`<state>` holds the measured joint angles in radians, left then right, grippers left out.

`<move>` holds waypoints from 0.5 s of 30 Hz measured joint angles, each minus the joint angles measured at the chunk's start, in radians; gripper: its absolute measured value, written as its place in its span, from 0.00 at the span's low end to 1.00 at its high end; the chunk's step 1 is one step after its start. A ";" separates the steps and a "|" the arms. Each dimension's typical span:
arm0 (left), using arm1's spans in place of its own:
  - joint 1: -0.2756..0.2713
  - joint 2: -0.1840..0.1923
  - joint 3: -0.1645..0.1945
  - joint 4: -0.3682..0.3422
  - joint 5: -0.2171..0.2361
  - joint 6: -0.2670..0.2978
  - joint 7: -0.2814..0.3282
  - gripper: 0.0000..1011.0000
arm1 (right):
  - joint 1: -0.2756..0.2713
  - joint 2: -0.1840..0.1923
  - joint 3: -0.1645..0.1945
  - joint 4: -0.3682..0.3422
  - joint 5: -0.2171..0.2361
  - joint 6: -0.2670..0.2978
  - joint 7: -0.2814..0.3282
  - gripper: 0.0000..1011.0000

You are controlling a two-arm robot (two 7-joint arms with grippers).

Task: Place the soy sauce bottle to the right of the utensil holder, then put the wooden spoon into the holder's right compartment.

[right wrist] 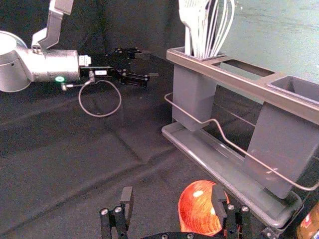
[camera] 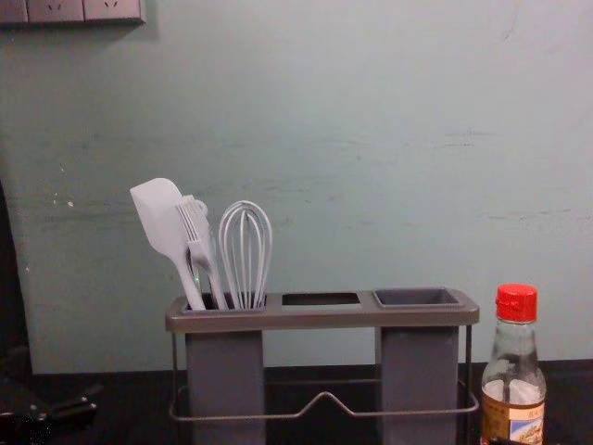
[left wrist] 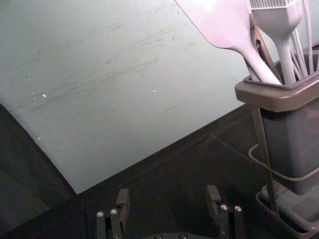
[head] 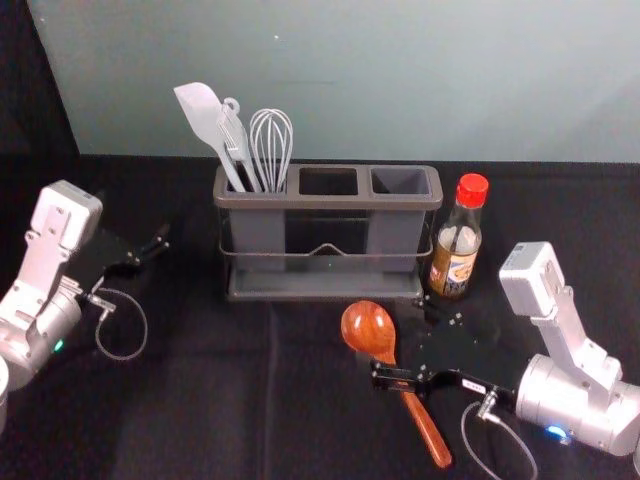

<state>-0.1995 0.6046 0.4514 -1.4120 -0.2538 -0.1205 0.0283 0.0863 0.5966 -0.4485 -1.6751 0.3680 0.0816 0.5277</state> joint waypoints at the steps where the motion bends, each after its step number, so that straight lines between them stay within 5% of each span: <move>1: 0.000 0.000 0.000 0.000 0.000 0.000 0.000 0.99 | 0.000 0.000 0.001 0.000 0.000 0.000 0.000 0.99; 15: 0.000 0.000 0.000 0.000 0.000 0.000 0.000 0.99 | -0.001 0.000 0.005 -0.005 0.004 -0.003 0.001 0.99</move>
<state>-0.1995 0.6047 0.4514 -1.4120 -0.2539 -0.1205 0.0283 0.0852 0.5966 -0.4433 -1.6804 0.3723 0.0788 0.5283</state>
